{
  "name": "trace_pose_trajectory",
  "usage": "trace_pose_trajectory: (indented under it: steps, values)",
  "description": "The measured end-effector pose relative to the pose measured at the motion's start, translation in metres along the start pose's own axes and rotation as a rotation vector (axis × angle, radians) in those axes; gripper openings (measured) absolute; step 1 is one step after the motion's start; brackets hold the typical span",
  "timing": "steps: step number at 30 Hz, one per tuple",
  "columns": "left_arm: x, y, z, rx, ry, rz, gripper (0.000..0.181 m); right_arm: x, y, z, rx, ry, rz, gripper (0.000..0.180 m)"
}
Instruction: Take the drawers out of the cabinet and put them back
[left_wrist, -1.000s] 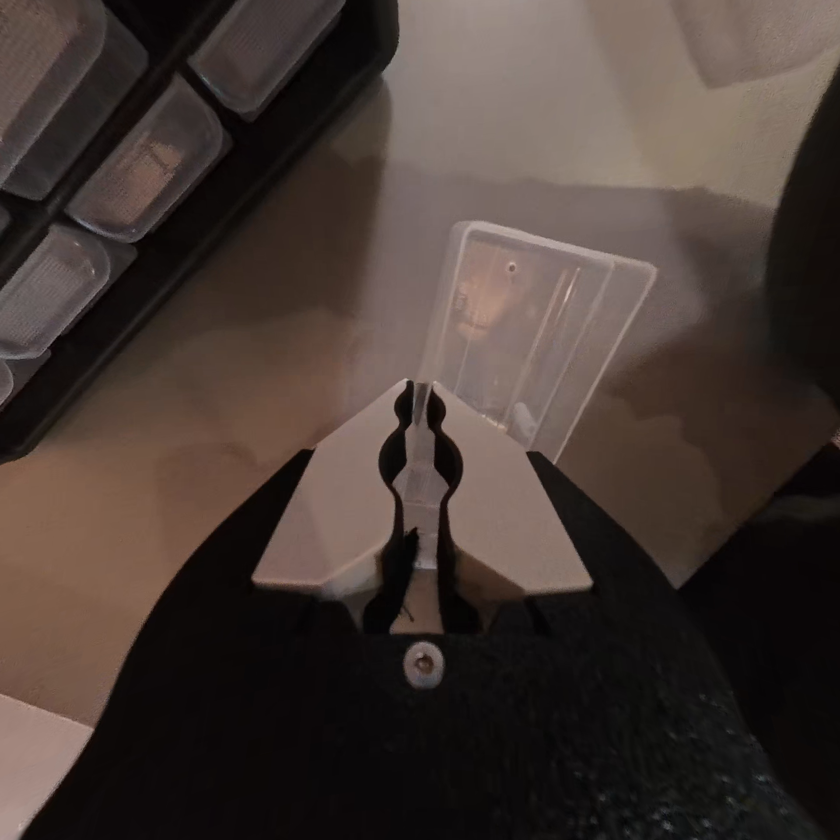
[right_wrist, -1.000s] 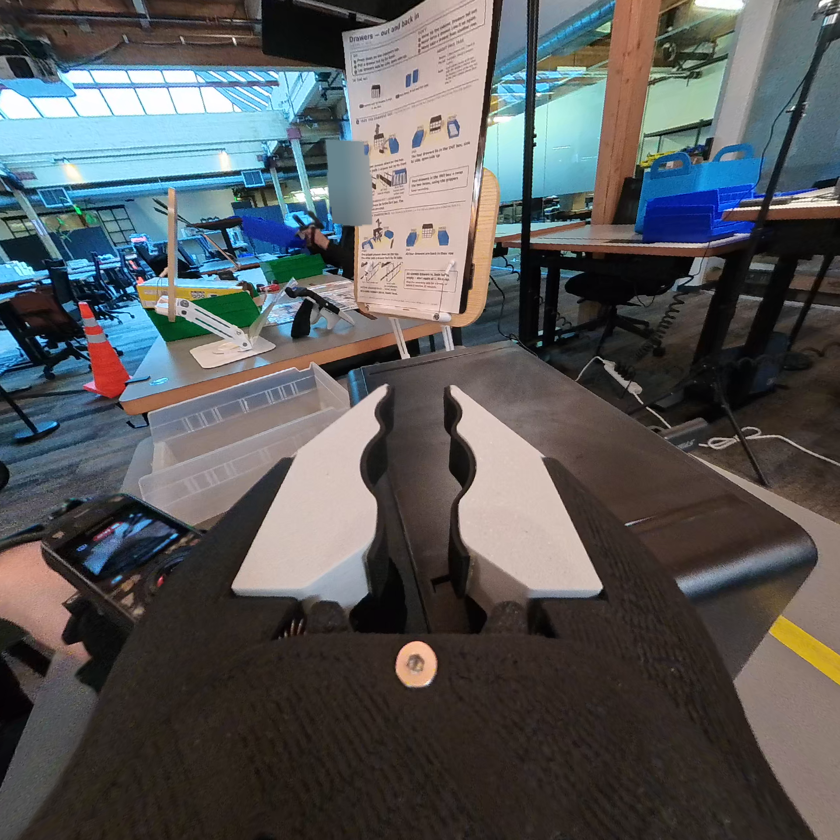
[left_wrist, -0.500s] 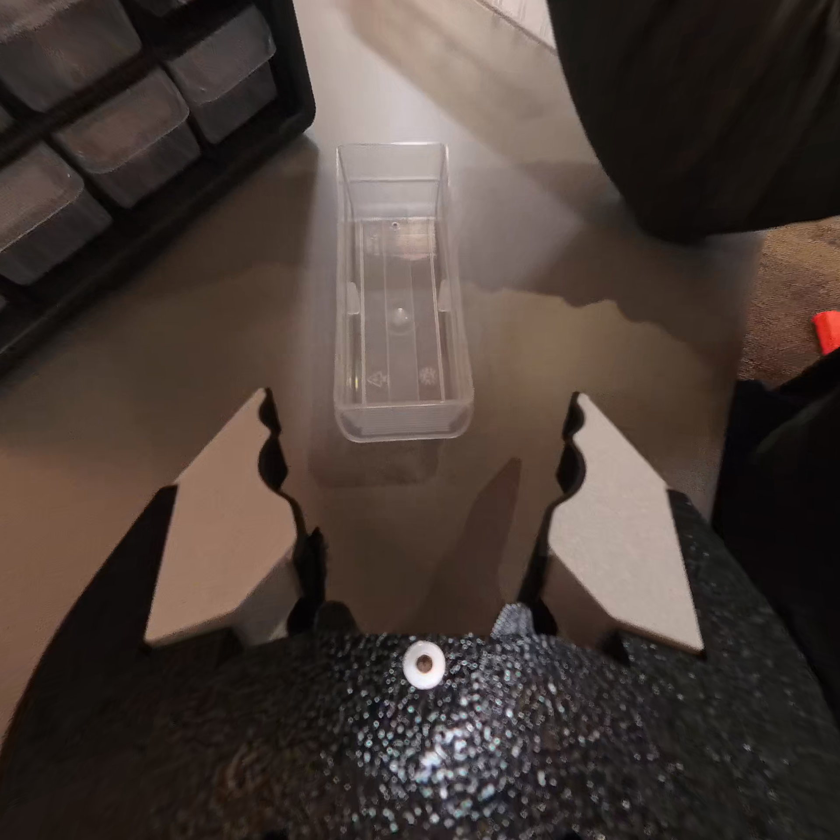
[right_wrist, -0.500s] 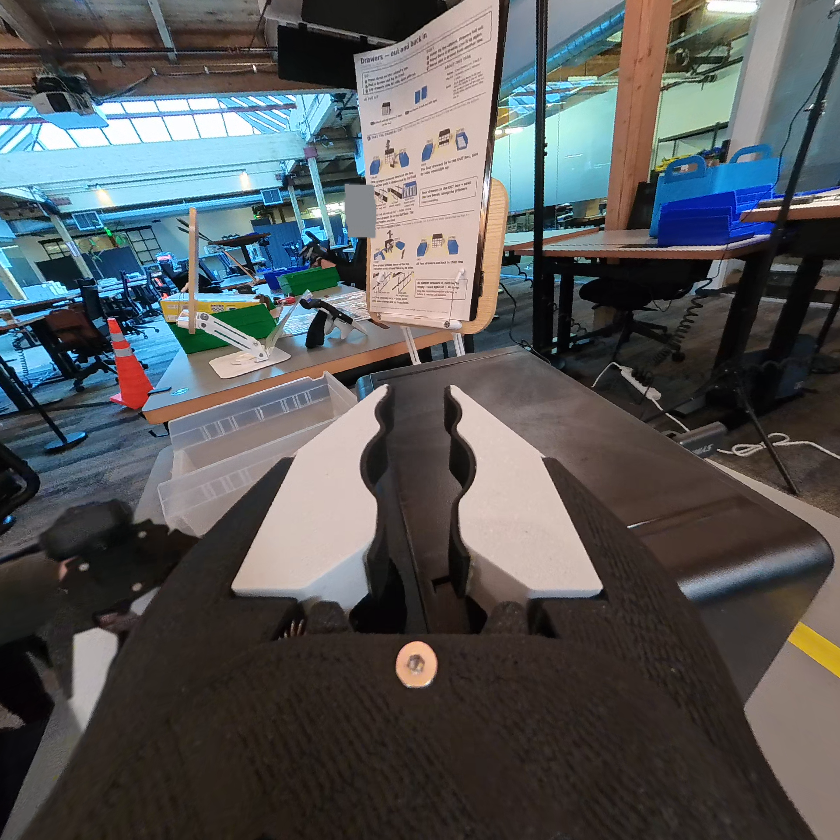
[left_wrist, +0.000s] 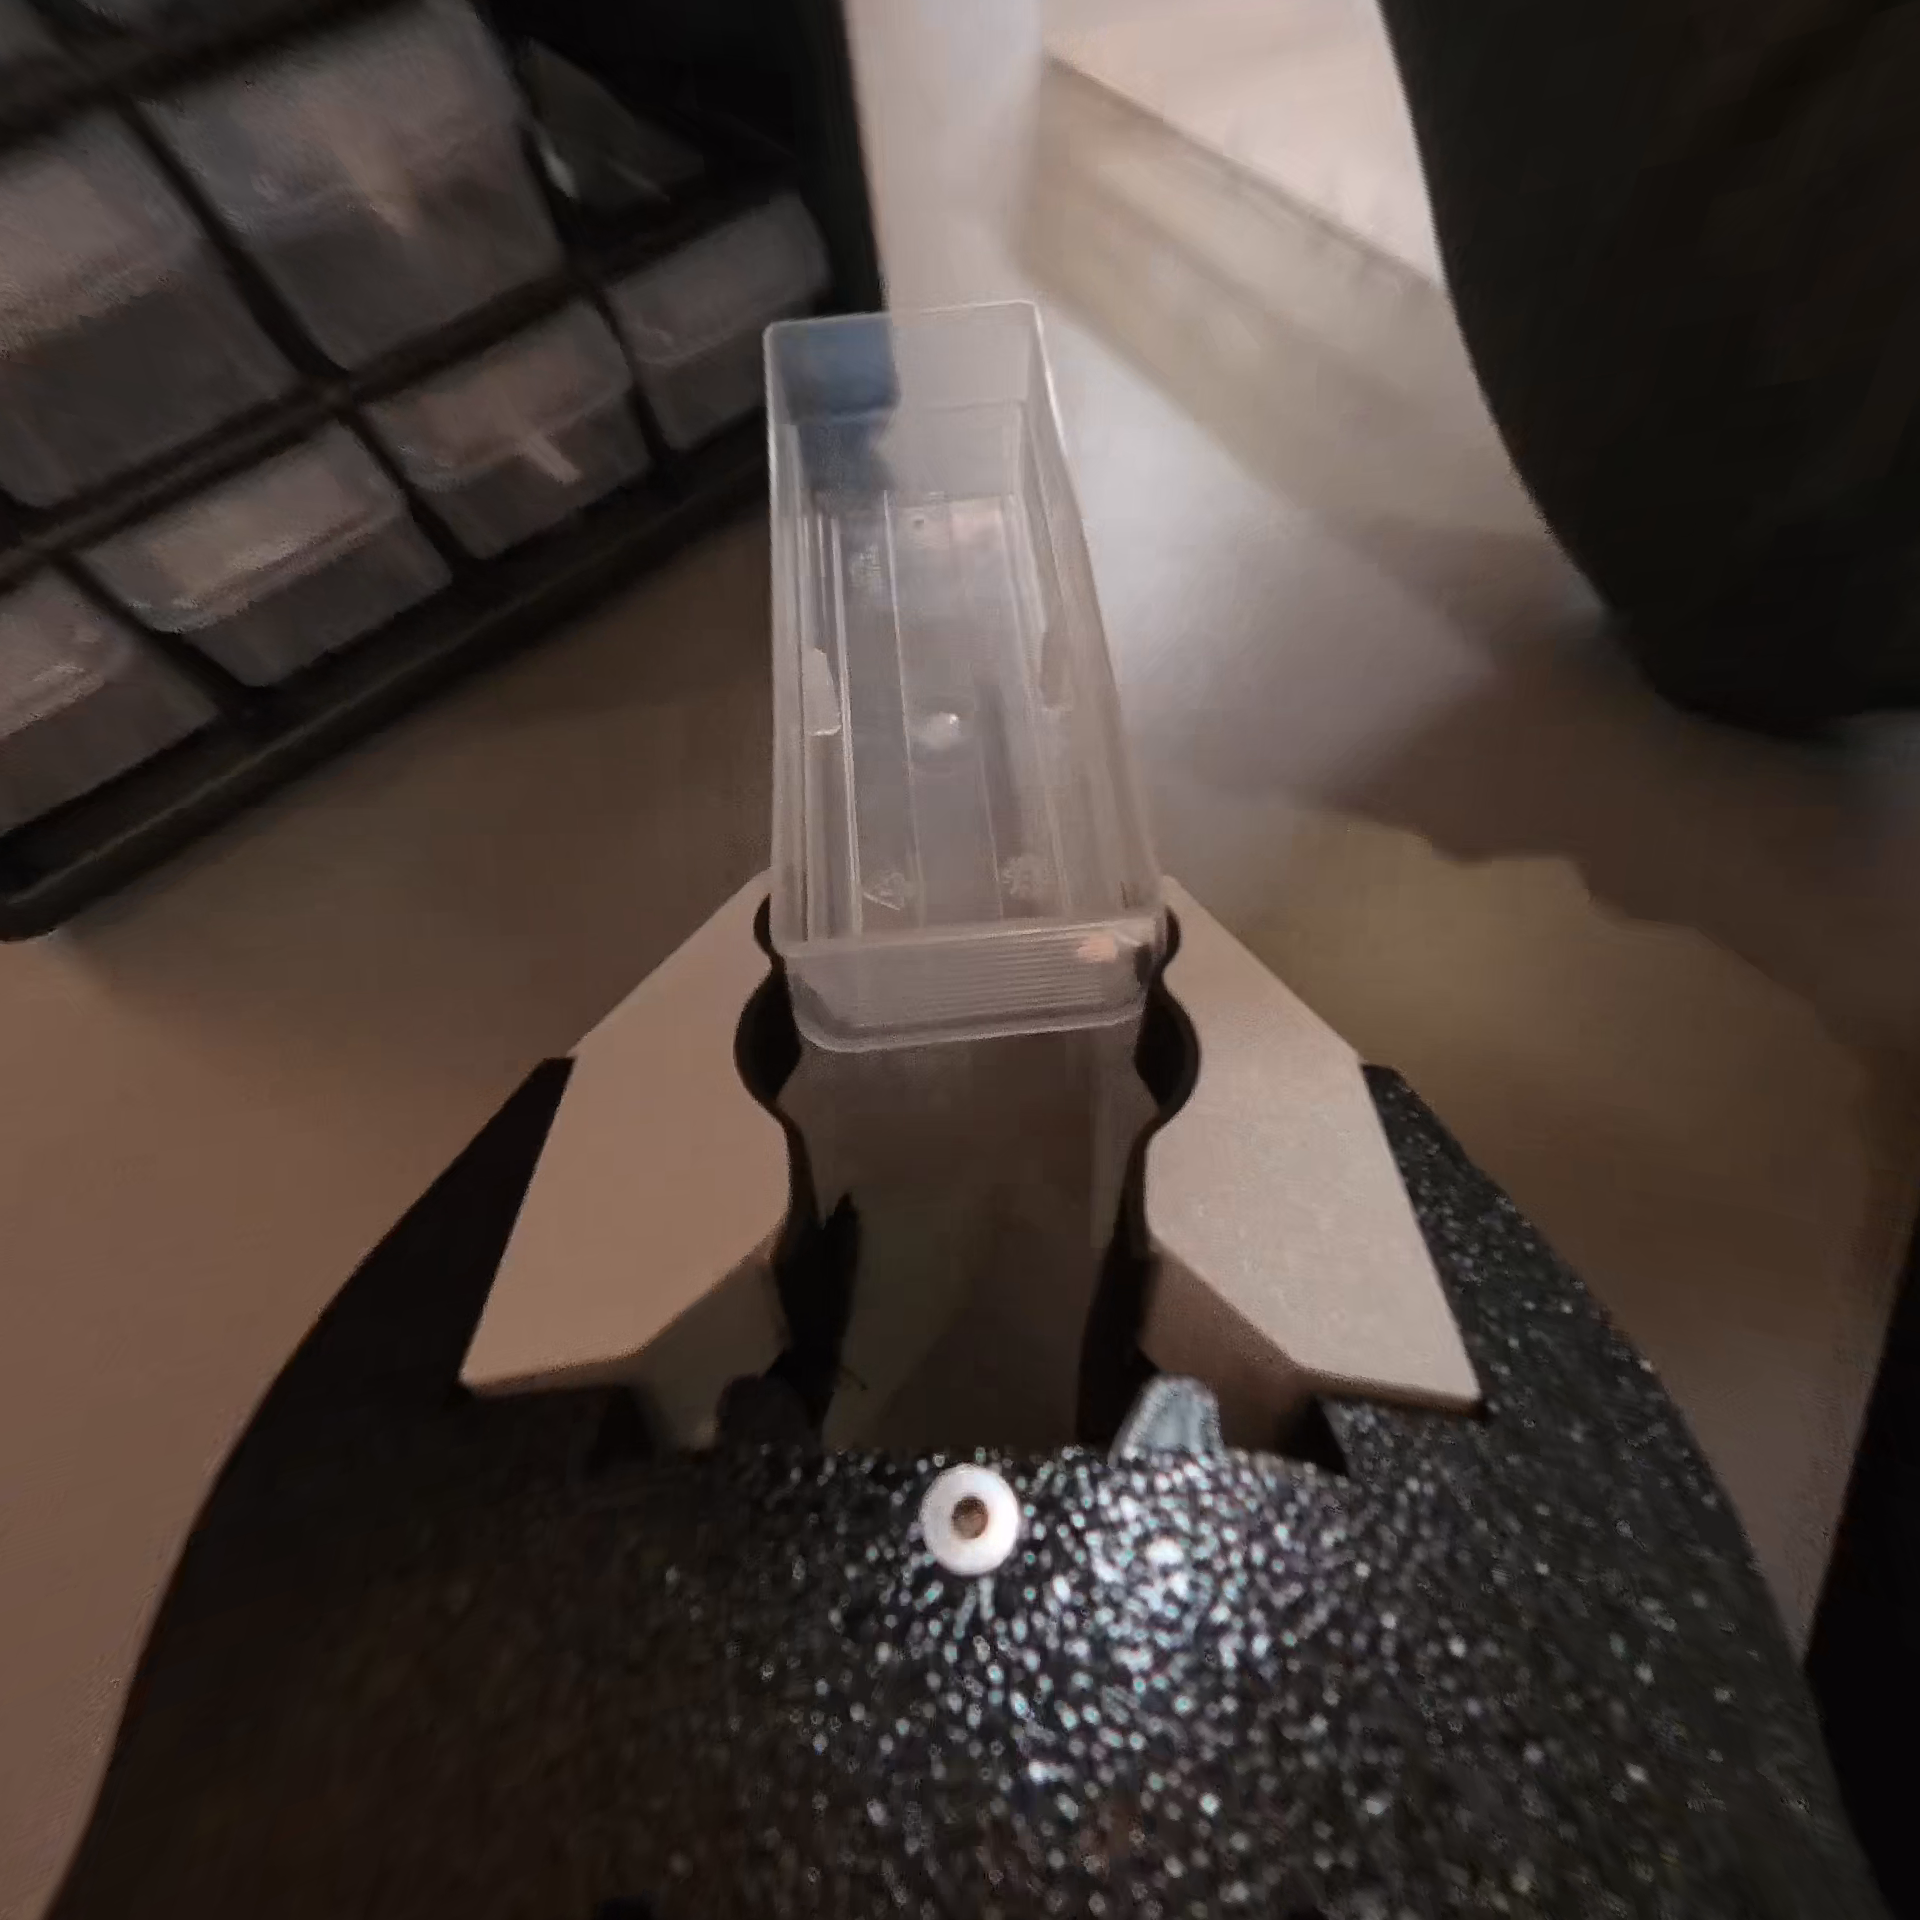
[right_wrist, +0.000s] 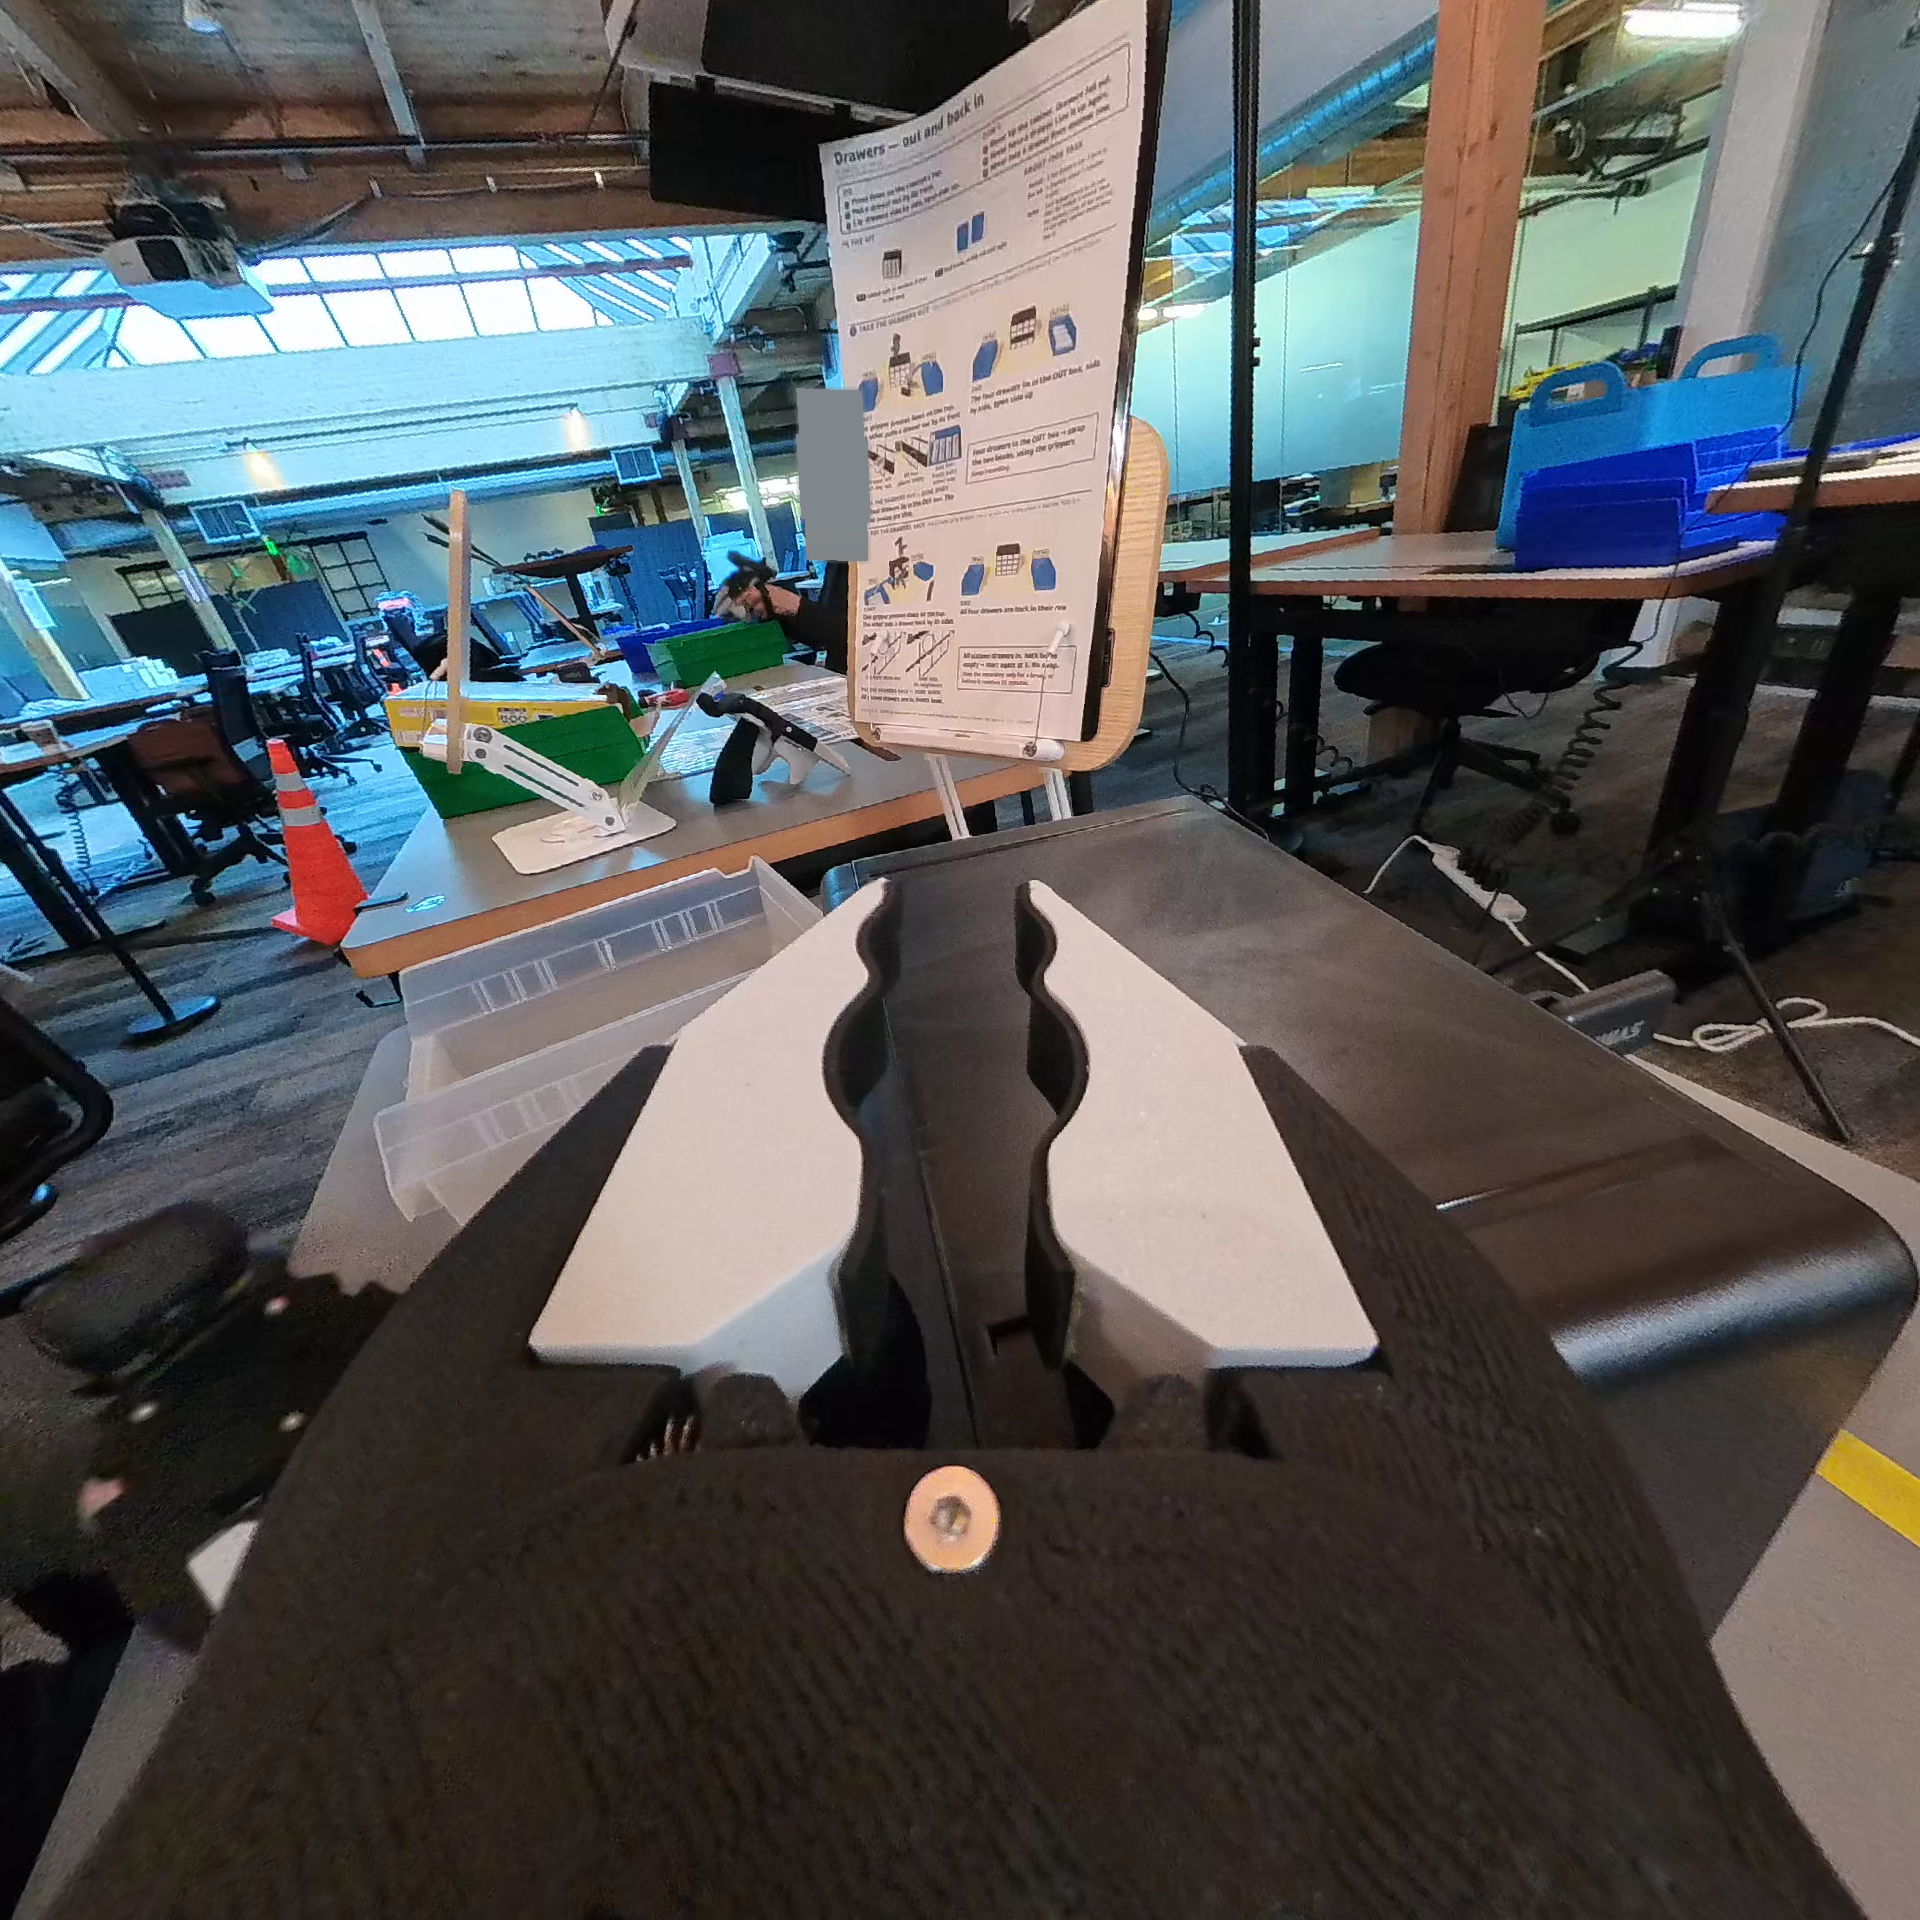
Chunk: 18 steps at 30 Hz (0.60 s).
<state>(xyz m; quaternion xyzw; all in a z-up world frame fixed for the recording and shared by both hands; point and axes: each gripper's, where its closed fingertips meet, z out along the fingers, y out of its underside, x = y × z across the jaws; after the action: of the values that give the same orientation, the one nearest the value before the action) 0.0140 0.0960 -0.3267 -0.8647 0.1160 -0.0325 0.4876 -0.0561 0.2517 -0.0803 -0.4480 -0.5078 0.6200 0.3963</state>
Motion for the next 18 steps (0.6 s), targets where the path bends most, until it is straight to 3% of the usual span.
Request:
trace_pose_trajectory:
  steps: [1, 6, 10, 18]
  values:
    - [-0.004, -0.009, -0.001, 0.028, -0.076, -0.059, 0.064, 0.0, 0.0, 0.0, 0.001, -0.002, 0.001, 0.02]
    - [-0.008, -0.043, 0.003, 0.123, -0.291, -0.215, 0.064, -0.001, -0.001, -0.001, 0.015, -0.022, 0.017, 0.02]
    - [-0.004, -0.047, 0.018, 0.083, -0.265, -0.305, 0.063, -0.001, -0.002, -0.001, 0.019, -0.029, 0.018, 0.02]
    - [-0.001, -0.061, 0.026, -0.011, -0.313, -0.31, 0.063, -0.003, -0.004, -0.003, 0.043, -0.057, 0.032, 0.02]
